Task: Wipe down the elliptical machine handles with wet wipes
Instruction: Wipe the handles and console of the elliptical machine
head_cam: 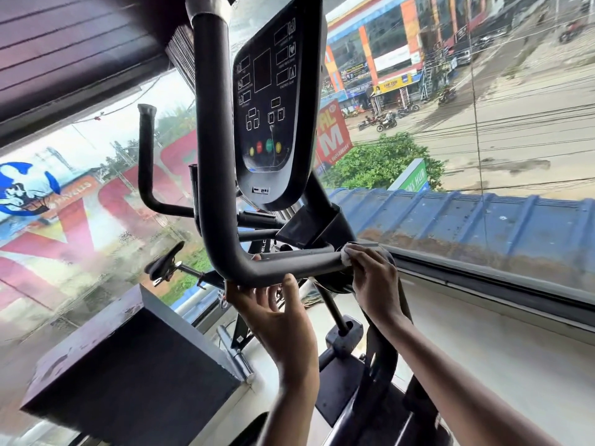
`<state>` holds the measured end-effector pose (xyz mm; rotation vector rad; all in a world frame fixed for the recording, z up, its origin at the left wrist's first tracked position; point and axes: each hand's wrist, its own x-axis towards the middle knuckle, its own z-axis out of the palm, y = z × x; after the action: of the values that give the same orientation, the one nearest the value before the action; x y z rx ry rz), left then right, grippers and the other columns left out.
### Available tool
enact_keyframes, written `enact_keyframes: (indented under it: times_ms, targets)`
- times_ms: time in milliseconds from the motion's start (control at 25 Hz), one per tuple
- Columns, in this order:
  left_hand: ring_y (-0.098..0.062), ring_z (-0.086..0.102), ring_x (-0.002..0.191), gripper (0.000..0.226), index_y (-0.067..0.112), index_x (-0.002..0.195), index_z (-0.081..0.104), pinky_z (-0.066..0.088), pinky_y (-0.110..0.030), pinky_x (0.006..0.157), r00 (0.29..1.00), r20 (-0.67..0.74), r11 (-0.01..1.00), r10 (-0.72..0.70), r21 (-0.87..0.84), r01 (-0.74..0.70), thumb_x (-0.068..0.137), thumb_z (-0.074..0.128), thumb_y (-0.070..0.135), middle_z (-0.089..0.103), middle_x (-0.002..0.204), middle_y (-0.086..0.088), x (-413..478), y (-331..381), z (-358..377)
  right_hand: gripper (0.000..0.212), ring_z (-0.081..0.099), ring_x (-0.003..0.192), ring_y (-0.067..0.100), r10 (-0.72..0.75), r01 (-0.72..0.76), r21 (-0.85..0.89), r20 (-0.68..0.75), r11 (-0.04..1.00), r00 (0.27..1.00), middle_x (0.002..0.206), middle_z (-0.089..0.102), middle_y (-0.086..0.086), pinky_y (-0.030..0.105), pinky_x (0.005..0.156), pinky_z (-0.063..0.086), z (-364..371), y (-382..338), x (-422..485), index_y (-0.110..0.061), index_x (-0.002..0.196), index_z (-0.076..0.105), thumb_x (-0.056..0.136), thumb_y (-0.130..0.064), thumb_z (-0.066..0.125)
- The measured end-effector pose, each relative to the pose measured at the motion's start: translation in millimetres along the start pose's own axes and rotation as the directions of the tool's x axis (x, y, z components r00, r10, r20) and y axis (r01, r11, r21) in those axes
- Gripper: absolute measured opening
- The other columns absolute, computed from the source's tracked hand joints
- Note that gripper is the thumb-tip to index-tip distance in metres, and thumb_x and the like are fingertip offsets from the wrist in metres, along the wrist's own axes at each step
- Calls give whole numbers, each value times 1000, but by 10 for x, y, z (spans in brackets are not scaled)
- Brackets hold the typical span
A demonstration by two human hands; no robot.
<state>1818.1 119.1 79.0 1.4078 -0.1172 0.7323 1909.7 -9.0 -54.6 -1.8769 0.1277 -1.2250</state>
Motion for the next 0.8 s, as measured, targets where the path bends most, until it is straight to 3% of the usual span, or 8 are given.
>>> enact_keyframes:
  times_ms: [200,320,440,560,720,800]
  targets:
    - [-10,66,116,62,27,135,45,52,-39,105,1000,-14,1000,24,-1,-24,91,60,-15,66,127,9,36,-44,-25,33,71,106,27,-52,51,8,63,999,997,112,78,4,10,107,38,-41,16,142,-6,108,79,83,15,71]
    - [-4,65,114,59,21,139,47,52,-34,102,999,-17,998,39,51,-38,92,61,-11,66,127,12,13,-23,-68,31,71,108,21,14,-19,114,43,993,999,114,77,0,20,104,48,-79,-263,99,-8,108,79,86,11,71]
    - [-2,63,113,51,28,130,57,52,-35,96,997,-30,993,78,92,-75,84,60,7,66,119,28,2,19,-121,21,68,112,16,-138,118,304,43,945,990,119,76,-2,25,103,50,-145,-738,59,-7,110,78,96,1,66]
    - [-7,66,109,50,32,126,59,54,-45,98,996,-33,990,86,114,-82,81,58,11,69,116,25,13,27,-142,22,66,115,19,-229,206,313,37,927,973,123,74,1,28,104,49,-129,-757,29,-5,114,77,102,-5,59]
    - [-13,68,110,49,33,125,59,56,-44,96,996,-42,988,82,137,-76,81,58,11,70,123,5,15,32,-162,21,68,108,23,4,-9,144,34,990,999,119,76,3,38,97,55,-38,-278,-14,-7,113,78,95,-1,68]
    - [-12,68,108,49,26,127,61,56,-41,96,997,-41,990,61,129,-56,81,58,11,72,118,4,40,21,-187,24,70,106,25,79,-81,136,16,987,997,116,77,3,36,96,55,-43,-358,-10,-7,110,79,91,5,71]
